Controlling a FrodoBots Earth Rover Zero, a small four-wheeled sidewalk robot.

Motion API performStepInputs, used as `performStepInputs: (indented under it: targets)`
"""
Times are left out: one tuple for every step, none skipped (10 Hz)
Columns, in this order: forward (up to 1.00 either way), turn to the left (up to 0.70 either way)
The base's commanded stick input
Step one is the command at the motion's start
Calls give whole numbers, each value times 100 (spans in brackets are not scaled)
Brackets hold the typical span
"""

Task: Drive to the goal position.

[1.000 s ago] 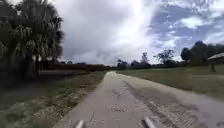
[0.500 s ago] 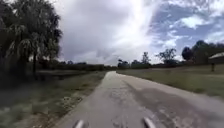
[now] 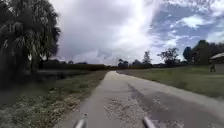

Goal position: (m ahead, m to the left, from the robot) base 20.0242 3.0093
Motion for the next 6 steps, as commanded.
performStepInputs:
  targets:
    - [70, 0]
    - [70, 0]
    - [70, 0]
    - [70, 0]
    - [70, 0]
    - [70, 0]
